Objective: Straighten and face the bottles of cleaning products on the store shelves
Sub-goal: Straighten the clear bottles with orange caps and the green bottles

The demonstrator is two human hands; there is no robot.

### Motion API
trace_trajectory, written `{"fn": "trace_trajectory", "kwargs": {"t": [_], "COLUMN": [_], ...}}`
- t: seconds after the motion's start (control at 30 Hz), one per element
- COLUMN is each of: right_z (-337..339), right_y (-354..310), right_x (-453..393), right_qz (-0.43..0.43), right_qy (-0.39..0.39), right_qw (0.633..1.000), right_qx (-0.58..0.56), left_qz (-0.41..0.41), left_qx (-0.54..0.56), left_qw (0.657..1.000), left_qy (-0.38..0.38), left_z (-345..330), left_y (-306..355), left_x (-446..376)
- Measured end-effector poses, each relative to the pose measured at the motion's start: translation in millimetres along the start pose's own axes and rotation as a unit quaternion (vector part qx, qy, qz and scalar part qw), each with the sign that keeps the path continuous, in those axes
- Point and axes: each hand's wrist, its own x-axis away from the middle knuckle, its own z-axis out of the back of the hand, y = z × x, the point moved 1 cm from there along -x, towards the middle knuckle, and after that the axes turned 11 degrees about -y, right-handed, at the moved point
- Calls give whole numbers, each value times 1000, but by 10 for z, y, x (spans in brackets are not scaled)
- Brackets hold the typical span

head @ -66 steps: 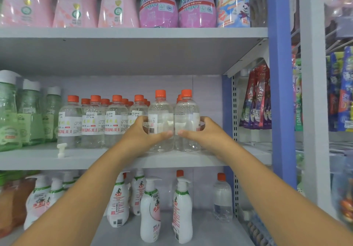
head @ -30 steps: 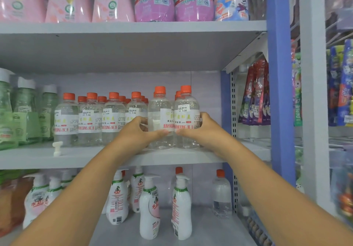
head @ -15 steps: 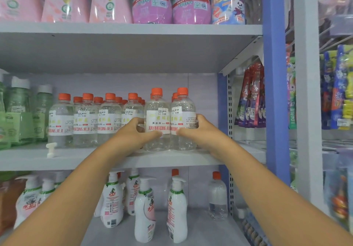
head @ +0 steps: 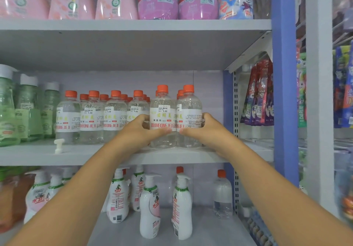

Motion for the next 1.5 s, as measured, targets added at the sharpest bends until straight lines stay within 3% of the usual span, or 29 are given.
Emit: {"fn": "trace_trajectory", "kwargs": {"t": [1.07,1.17,1.27,1.33,1.4,1.5], "right_z": [-6,-26,-136,-334,-606,-1028], "right_y": [-52,-160,17,413,904,1637], "right_x": [16,205,748,1199,1445,1368], "right_qz": [9,30,175,229,170,-32], "right_qy": [-21,62,207,241,230,148], "right_qw": [1000,997,963,942,956,986], "right_qx": [10,39,-1,-49,-71,-69], "left_qz": [4,-21,-157,-227,-195,-6], "left_qx": [-6,-29,10,57,76,63], "left_qw": [1000,996,962,937,946,980], "left_qy": [0,83,224,259,247,190], "left_z": [-37,-82,-214,-483,-845,-1275], "left_y": [135,249,167,-101,-506,-1239], "left_x": [103,252,730,1098,1326,1344]}}
